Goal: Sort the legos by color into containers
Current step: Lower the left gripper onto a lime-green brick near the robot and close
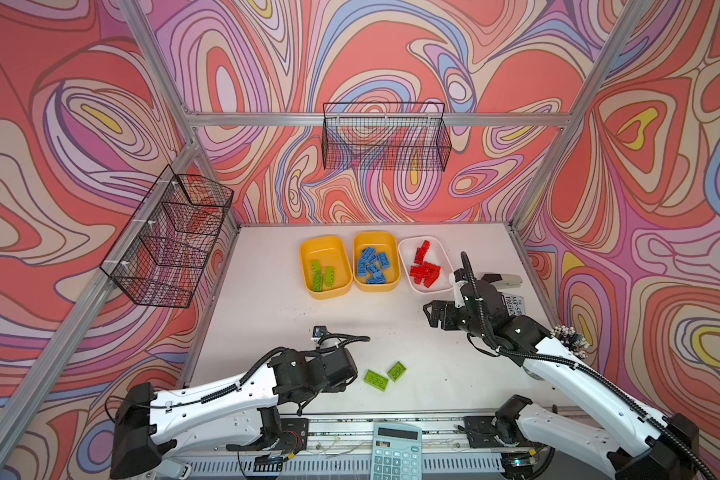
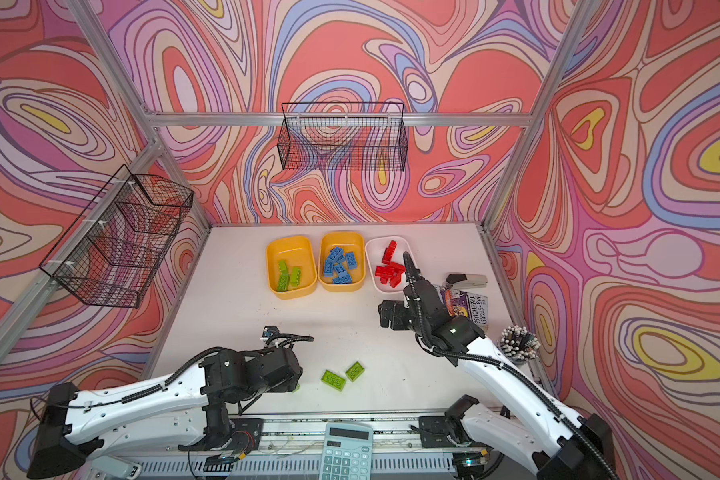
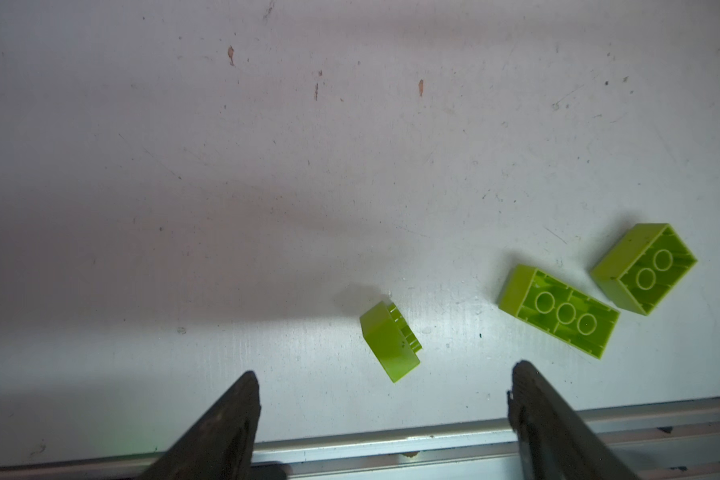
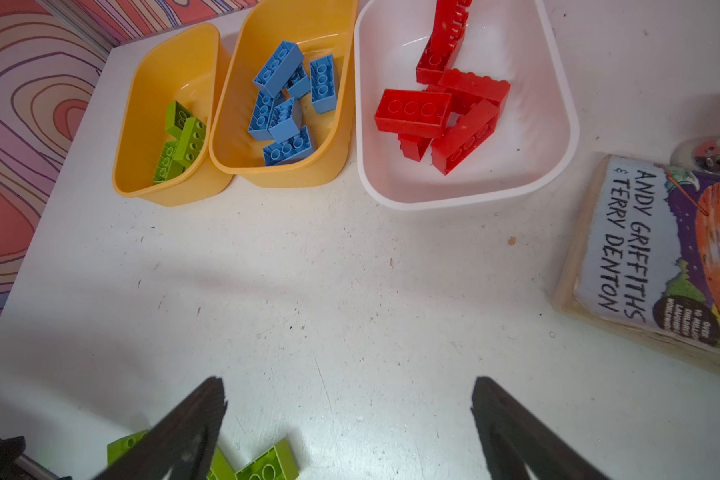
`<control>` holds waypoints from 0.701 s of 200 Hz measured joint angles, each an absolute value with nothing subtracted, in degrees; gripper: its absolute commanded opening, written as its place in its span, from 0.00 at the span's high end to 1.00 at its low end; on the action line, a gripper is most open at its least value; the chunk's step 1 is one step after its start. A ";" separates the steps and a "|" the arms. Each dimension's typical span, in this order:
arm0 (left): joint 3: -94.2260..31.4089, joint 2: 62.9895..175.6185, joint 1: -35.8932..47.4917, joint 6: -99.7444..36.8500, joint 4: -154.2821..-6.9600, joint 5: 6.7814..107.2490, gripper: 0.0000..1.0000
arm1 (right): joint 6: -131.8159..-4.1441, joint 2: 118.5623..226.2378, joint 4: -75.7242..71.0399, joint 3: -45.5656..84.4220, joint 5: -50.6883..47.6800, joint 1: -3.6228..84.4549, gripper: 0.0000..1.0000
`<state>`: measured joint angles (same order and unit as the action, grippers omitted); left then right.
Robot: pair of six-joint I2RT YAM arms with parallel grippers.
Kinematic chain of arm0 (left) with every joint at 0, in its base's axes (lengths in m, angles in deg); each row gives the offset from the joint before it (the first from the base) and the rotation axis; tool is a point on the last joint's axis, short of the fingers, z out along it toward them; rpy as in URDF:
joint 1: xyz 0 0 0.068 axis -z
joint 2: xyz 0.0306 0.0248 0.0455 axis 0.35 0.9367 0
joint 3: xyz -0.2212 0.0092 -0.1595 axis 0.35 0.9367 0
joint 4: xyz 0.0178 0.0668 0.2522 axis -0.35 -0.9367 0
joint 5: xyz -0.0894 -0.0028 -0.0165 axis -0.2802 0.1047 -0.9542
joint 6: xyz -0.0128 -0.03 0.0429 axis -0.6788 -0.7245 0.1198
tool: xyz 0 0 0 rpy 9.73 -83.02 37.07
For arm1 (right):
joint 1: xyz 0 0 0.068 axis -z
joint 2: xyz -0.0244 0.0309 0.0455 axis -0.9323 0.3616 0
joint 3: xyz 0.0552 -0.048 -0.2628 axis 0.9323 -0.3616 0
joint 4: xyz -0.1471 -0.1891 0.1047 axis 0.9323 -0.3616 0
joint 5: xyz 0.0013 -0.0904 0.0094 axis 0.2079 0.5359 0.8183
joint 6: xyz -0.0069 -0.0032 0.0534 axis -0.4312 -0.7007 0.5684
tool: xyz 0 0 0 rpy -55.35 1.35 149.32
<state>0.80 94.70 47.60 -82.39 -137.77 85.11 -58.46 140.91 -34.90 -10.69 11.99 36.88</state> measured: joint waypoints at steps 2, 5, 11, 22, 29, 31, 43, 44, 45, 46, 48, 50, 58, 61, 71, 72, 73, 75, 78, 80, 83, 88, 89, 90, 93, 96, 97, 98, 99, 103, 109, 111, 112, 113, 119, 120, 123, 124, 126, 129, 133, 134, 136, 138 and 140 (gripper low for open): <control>0.87 94.96 47.78 -82.67 -137.72 85.11 0.21 | -58.48 140.85 -34.90 -10.69 11.97 36.88 0.02; 0.93 95.36 48.06 -83.07 -137.61 85.09 0.21 | -58.50 140.74 -34.87 -10.69 11.93 36.88 0.02; 1.17 96.21 48.59 -83.99 -137.26 85.09 0.22 | -58.61 140.54 -34.87 -10.69 11.88 36.88 0.02; 1.94 97.43 49.33 -85.47 -136.19 85.04 0.24 | -58.65 140.26 -34.81 -10.69 11.71 36.88 0.02; 2.66 97.85 49.59 -86.24 -135.32 84.98 0.24 | -58.70 140.17 -34.70 -10.71 11.60 36.88 0.02; 2.92 97.98 49.64 -86.48 -135.04 84.98 0.25 | -58.72 140.17 -34.68 -10.71 11.53 36.88 0.02; 4.71 98.15 49.68 -87.83 -133.24 84.76 0.26 | -58.89 140.17 -34.28 -10.82 11.09 36.88 0.02; 4.84 98.15 49.68 -87.92 -133.13 84.76 0.26 | -58.92 140.17 -34.26 -10.82 11.07 36.88 0.02; 4.98 98.15 49.66 -87.98 -133.02 84.74 0.26 | -58.94 140.17 -34.22 -10.86 11.03 36.88 0.02; 5.22 98.15 49.66 -88.16 -132.85 84.69 0.27 | -58.96 140.17 -34.20 -10.86 11.01 36.88 0.02; 5.46 98.15 49.66 -88.36 -132.65 84.65 0.27 | -59.03 140.17 -34.13 -10.89 10.96 36.88 0.02; 5.78 98.15 49.66 -88.64 -132.35 84.65 0.27 | -59.05 140.17 -34.07 -10.93 10.88 36.88 0.02; 6.88 98.17 49.66 -89.34 -131.43 84.52 0.28 | -59.20 140.17 -33.98 -11.02 10.57 36.88 0.02; 7.25 98.22 49.66 -89.67 -131.08 84.45 0.29 | -59.29 140.17 -33.96 -11.04 10.55 36.88 0.02; 8.28 98.48 49.68 -90.63 -129.94 84.28 0.30 | -59.55 140.06 -33.78 -11.24 10.37 36.88 0.02; 8.41 98.55 49.70 -90.74 -129.79 84.21 0.30 | -59.57 140.04 -33.78 -11.26 10.37 36.88 0.02; 8.47 98.59 49.70 -90.83 -129.72 84.21 0.30 | -59.57 140.02 -33.76 -11.28 10.37 36.88 0.02; 8.63 98.77 49.70 -91.13 -129.53 84.17 0.30 | -59.66 139.95 -33.74 -11.35 10.33 36.88 0.02; 8.78 98.92 49.70 -91.33 -129.35 84.17 0.30 | -59.72 139.84 -33.67 -11.43 10.26 36.88 0.02; 8.89 99.07 49.70 -91.55 -129.18 84.15 0.30 | -59.77 139.78 -33.67 -11.52 10.26 36.88 0.02; 9.04 99.36 49.70 -91.83 -128.94 84.06 0.31 | -59.83 139.67 -33.65 -11.63 10.24 36.88 0.02; 9.17 99.88 49.70 -92.31 -128.68 83.95 0.31 | -59.96 139.41 -33.61 -11.78 10.20 36.88 0.02; 9.17 99.97 49.70 -92.38 -128.63 83.95 0.31 | -59.99 139.36 -33.58 -11.83 10.20 36.88 0.02; 9.19 100.03 49.70 -92.44 -128.59 83.93 0.31 | -60.05 139.30 -33.58 -11.87 10.20 36.88 0.02; 9.19 100.34 49.70 -92.71 -128.43 83.88 0.31 | -60.14 139.12 -33.56 -11.96 10.18 36.88 0.02; 9.19 100.69 49.70 -92.95 -128.30 83.82 0.31 | -60.18 139.01 -33.50 -12.09 10.18 36.88 0.02; 9.19 100.82 49.70 -93.06 -128.22 83.80 0.32 | -60.18 138.97 -33.48 -12.11 10.18 36.88 0.02; 9.19 100.89 49.70 -93.10 -128.17 83.77 0.32 | -60.21 138.92 -33.48 -12.13 10.15 36.88 0.02; 9.19 100.95 49.70 -93.12 -128.13 83.77 0.32 | -60.23 138.84 -33.45 -12.18 10.15 36.88 0.02; 9.19 101.34 49.70 -93.45 -127.87 83.77 0.32 | -60.34 138.75 -33.45 -12.26 10.09 36.86 0.02; 9.22 101.80 49.70 -93.89 -127.56 83.73 0.33 | -60.49 138.71 -33.43 -12.26 9.96 36.86 0.02; 9.22 101.89 49.70 -94.02 -127.41 83.71 0.33 | -60.60 138.73 -33.39 -12.26 9.87 36.86 0.02; 9.24 101.91 49.70 -94.06 -127.39 83.71 0.33 | -60.60 138.75 -33.32 -12.26 9.81 36.86 0.02; 9.24 101.93 49.70 -94.10 -127.34 83.66 0.33 | -60.60 138.75 -33.28 -12.26 9.78 36.86 0.02; 9.35 102.11 49.70 -94.54 -126.88 83.62 0.33 | -60.82 139.01 -33.15 -12.24 9.48 36.86 0.02; 9.37 102.11 49.70 -94.61 -126.84 83.62 0.33 | -60.82 139.08 -33.13 -12.24 9.46 36.86 0.02; 9.43 102.13 49.70 -94.91 -126.58 83.60 0.34 | -60.95 139.30 -33.06 -12.22 9.24 36.86 0.02; 9.50 102.13 49.70 -95.00 -126.47 83.60 0.34 | -61.01 139.41 -33.04 -12.22 9.11 36.86 0.02; 9.54 102.13 49.70 -95.11 -126.31 83.60 0.34 | -61.04 139.54 -33.02 -12.20 9.00 36.86 0.02; 9.78 102.13 49.70 -95.37 -126.01 83.62 0.34 | -61.17 139.84 -32.97 -12.15 8.84 36.86 0.02; 10.13 102.04 49.70 -95.66 -125.42 83.69 0.35 | -61.32 140.30 -32.93 -12.11 8.54 36.86 0.02; 10.29 102.04 49.70 -95.74 -125.22 83.69 0.35 | -61.36 140.39 -32.91 -12.11 8.49 36.86 0.02; 10.44 102.02 49.70 -95.90 -125.05 83.69 0.35 | -61.47 140.67 -32.84 -12.09 8.34 36.86 0.02; 10.62 102.02 49.70 -95.98 -124.94 83.71 0.35 | -61.52 140.91 -32.78 -12.09 8.21 36.86 0.02; 10.88 102.02 49.70 -96.14 -124.78 83.73 0.35 | -61.63 141.15 -32.75 -12.09 8.06 36.86 0.02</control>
<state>10.88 102.02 49.70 -96.14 -124.78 83.73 -61.63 141.15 -32.75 -12.09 8.06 36.86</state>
